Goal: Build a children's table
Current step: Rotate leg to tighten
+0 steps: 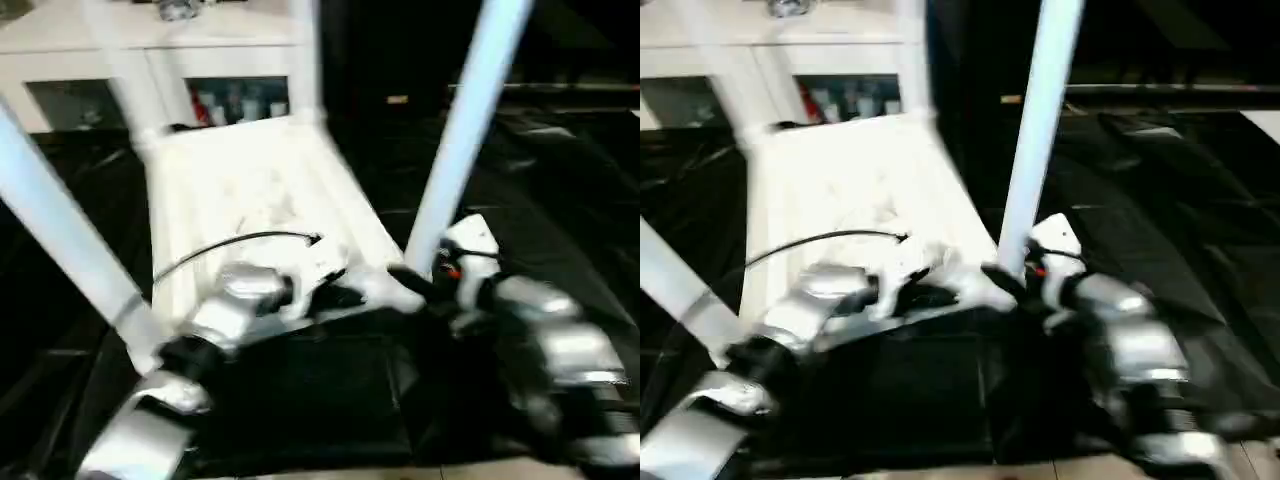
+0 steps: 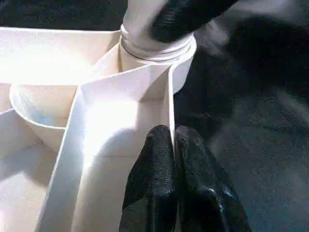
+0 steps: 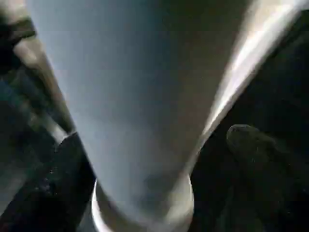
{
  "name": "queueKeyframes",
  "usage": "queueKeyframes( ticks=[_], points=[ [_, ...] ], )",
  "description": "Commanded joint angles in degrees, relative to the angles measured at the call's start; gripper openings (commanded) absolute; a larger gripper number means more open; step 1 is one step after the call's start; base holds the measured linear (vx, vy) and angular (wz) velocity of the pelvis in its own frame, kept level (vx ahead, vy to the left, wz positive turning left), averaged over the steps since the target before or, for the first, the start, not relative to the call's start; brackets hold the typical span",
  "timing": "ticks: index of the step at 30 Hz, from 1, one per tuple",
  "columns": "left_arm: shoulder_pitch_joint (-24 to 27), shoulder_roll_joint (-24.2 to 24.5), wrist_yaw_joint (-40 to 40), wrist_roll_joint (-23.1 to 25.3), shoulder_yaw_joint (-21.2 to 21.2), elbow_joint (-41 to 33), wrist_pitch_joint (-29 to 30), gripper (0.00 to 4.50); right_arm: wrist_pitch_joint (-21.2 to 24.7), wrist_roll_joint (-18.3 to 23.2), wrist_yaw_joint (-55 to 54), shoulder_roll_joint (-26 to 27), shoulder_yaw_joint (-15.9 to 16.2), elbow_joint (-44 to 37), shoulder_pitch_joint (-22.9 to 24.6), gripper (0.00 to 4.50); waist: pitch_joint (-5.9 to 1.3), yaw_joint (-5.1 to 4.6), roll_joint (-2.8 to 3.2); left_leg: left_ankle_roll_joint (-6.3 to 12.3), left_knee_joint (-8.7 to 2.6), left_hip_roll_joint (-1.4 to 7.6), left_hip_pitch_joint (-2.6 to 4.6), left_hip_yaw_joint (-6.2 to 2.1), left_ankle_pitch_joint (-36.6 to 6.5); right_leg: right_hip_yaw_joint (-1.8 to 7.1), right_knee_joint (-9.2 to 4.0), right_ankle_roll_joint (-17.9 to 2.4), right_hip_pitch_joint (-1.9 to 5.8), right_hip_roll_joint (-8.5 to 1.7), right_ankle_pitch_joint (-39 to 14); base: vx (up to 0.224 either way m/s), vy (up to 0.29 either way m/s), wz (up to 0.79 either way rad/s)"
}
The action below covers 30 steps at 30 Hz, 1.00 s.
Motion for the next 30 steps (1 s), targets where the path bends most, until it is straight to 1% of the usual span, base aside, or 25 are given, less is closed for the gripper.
queueKeyframes(
  ticks=[1,3,4,6,7,9,10,12,13,15,16,18,19,21,25,27,30],
  points=[
    [0.73,1.01,-3.11,-0.34,-1.03,-0.80,-0.10,0.00,0.78,0.83,5.38,-2.48,1.40,-2.10,0.65,4.29,-3.40,0.10,-0.70,5.99,-3.91,2.88,0.82,-0.83,-10.36,1.86,-2.79,-15.52,2.90,-2.15,-7.67,0.000,0.000,0.00],
    [0.93,1.65,-5.22,-1.19,-1.12,-1.53,0.11,0.00,0.99,1.11,7.20,-3.63,2.11,-2.20,0.46,4.29,-3.26,0.16,-0.78,5.11,-4.08,2.88,0.79,-0.89,-11.52,1.86,-3.01,-15.07,2.78,-2.20,-10.14,0.000,0.000,0.00],
    [1.03,1.91,-6.07,-1.65,-1.22,-1.86,0.16,0.00,0.94,1.16,7.92,-4.05,2.46,-2.21,0.35,4.29,-3.22,0.17,-0.81,4.33,-4.15,2.88,0.84,-0.91,-12.19,1.92,-3.17,-14.56,2.69,-2.27,-11.90,0.000,0.000,0.00],
    [1.14,2.18,-6.65,-2.06,-1.31,-2.23,0.33,0.00,1.54,1.35,9.22,-4.53,3.10,-2.34,0.27,4.29,-3.20,0.16,-0.82,4.04,-4.17,2.86,0.82,-0.91,-12.33,1.95,-3.20,-14.44,2.66,-2.28,-12.37,0.000,0.000,0.00],
    [1.13,2.19,-6.63,-2.05,-1.28,-2.20,0.33,0.00,1.56,1.11,9.43,-4.41,3.55,-2.25,0.19,4.29,-3.27,0.15,-0.94,4.01,-4.11,2.82,0.76,-0.89,-11.97,1.95,-3.14,-14.42,2.70,-2.27,-12.10,0.000,0.000,0.00],
    [1.03,2.02,-6.23,-1.96,-1.17,-1.99,0.17,0.00,1.33,0.72,9.39,-3.94,4.11,-1.94,-0.01,4.29,-3.35,0.21,-0.86,4.12,-4.07,2.88,0.77,-0.96,-10.94,1.95,-3.00,-14.57,2.65,-2.26,-10.88,0.000,0.000,0.00],
    [0.92,1.87,-6.01,-1.94,-1.08,-1.81,0.14,0.00,1.07,0.67,8.85,-3.33,4.06,-1.51,-0.29,4.29,-3.41,0.25,-0.96,4.39,-3.99,2.83,0.70,-0.92,-9.99,1.95,-2.88,-14.79,2.69,-2.28,-9.66,0.000,0.000,0.00],
    [0.79,1.67,-5.63,-1.89,-0.96,-1.49,0.02,0.00,0.73,0.67,8.35,-2.58,4.04,-0.92,-0.66,4.29,-3.44,0.26,-0.94,4.58,-3.98,2.83,0.71,-0.94,-9.55,1.91,-2.80,-14.91,2.68,-2.23,-9.13,0.000,0.000,0.00],
    [0.75,1.60,-5.46,-1.83,-0.92,-1.34,-0.05,0.00,0.60,0.67,8.25,-2.27,4.10,-0.61,-0.82,4.13,-3.43,0.27,-0.93,4.65,-3.96,2.83,0.74,-0.90,-9.58,1.92,-2.80,-15.08,2.64,-2.25,-9.04,0.000,0.000,0.00],
    [0.74,1.61,-5.51,-1.81,-0.94,-1.31,0.00,0.00,0.58,0.76,8.16,-1.99,4.09,-0.21,-0.99,4.13,-3.41,0.32,-0.93,4.56,-3.97,2.82,0.78,-0.89,-10.05,1.93,-2.87,-15.01,2.65,-2.27,-9.65,0.000,0.000,0.00],
    [0.69,1.63,-5.51,-1.83,-1.00,-1.16,0.01,0.00,0.40,0.70,8.24,-1.75,4.22,0.44,-1.13,3.92,-3.40,0.30,-0.98,4.38,-4.00,2.78,0.73,-0.91,-10.10,1.93,-2.88,-14.84,2.70,-2.24,-9.89,0.000,0.000,0.00],
    [0.67,1.69,-5.47,-1.83,-1.01,-1.05,-0.01,0.00,0.22,0.54,8.23,-1.56,4.37,0.86,-1.15,3.85,-3.40,0.29,-0.97,4.32,-3.99,2.78,0.76,-0.90,-10.21,1.93,-2.92,-14.77,2.67,-2.27,-10.14,0.000,0.000,0.00],
    [0.65,1.74,-5.43,-1.81,-0.98,-0.99,0.00,0.00,0.14,0.49,8.10,-1.47,4.49,1.03,-1.15,3.69,-3.39,0.30,-0.97,4.26,-4.01,2.78,0.75,-0.93,-10.23,1.92,-2.93,-14.68,2.68,-2.26,-10.26,0.000,0.000,0.00],
    [0.66,1.86,-5.50,-1.77,-0.94,-0.97,0.03,0.00,0.23,0.51,8.00,-1.40,4.57,1.08,-1.02,3.63,-3.42,0.29,-0.99,4.28,-3.99,2.78,0.74,-0.93,-9.95,1.93,-2.88,-14.64,2.72,-2.28,-9.96,0.000,0.000,0.00],
    [0.52,1.92,-5.36,-1.65,-0.84,-0.60,-0.09,0.00,-0.31,-0.01,8.07,-1.42,4.63,1.65,-0.91,3.26,-3.40,0.26,-1.03,4.22,-4.01,2.78,0.77,-0.93,-10.20,1.92,-2.94,-14.44,2.68,-2.25,-10.69,0.000,0.000,0.00],
    [0.49,1.92,-5.32,-1.66,-0.80,-0.53,-0.08,0.00,-0.42,-0.03,8.02,-1.41,4.57,1.80,-0.96,3.21,-3.41,0.25,-1.00,4.24,-3.95,2.75,0.79,-0.87,-10.15,1.94,-2.95,-14.51,2.64,-2.26,-10.54,0.000,0.000,0.00],
    [0.44,1.81,-5.25,-1.64,-0.84,-0.34,-0.10,0.00,-0.49,0.13,7.96,-1.41,4.54,1.97,-0.96,2.91,-3.45,0.25,-1.02,4.41,-3.92,2.73,0.72,-0.90,-9.66,1.92,-2.88,-14.52,2.74,-2.21,-9.97,0.000,0.000,0.00]
  ],
)
